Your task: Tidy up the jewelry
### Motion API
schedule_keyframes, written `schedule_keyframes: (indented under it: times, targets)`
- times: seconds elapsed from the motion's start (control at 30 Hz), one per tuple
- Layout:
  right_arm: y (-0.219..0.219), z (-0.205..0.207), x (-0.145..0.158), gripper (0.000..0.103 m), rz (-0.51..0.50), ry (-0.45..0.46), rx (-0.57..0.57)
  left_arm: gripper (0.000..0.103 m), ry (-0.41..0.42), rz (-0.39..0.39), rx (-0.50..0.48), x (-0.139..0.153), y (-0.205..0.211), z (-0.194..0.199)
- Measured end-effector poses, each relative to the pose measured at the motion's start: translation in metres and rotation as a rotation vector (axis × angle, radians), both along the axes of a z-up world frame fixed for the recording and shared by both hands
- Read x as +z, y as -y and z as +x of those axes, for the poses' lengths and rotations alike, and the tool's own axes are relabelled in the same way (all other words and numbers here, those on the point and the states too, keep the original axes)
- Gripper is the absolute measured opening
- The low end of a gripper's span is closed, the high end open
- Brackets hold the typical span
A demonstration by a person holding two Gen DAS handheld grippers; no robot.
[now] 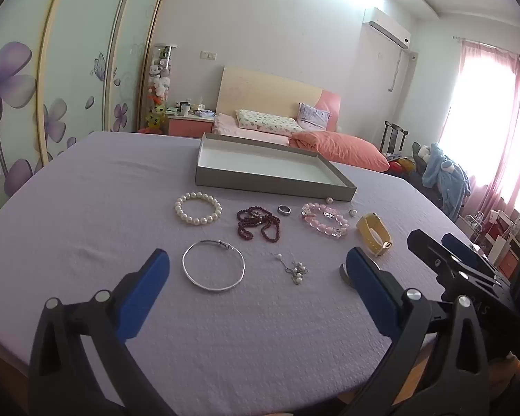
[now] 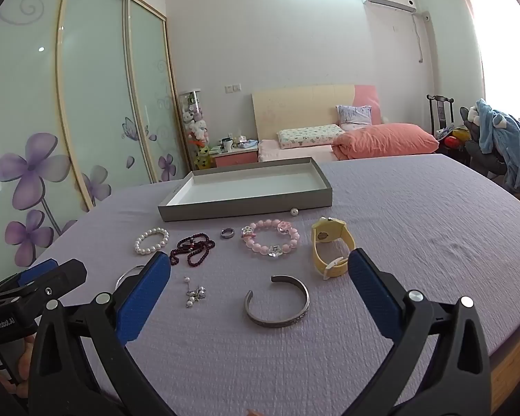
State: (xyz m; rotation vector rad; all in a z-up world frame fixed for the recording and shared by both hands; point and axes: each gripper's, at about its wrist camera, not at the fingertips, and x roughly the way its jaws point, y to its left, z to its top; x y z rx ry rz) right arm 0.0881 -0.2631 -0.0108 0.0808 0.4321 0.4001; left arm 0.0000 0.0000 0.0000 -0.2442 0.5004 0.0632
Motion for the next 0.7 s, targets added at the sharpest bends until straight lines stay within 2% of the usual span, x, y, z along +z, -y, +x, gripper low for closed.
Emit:
schedule_keyframes:
  times: [0.7]
  targets:
    - [0.0003, 0.0005, -0.0002, 0.102, 0.002, -0.005, 0.0, 0.101, -0.003, 0.0, -0.001, 0.0, 0.0, 0.0001]
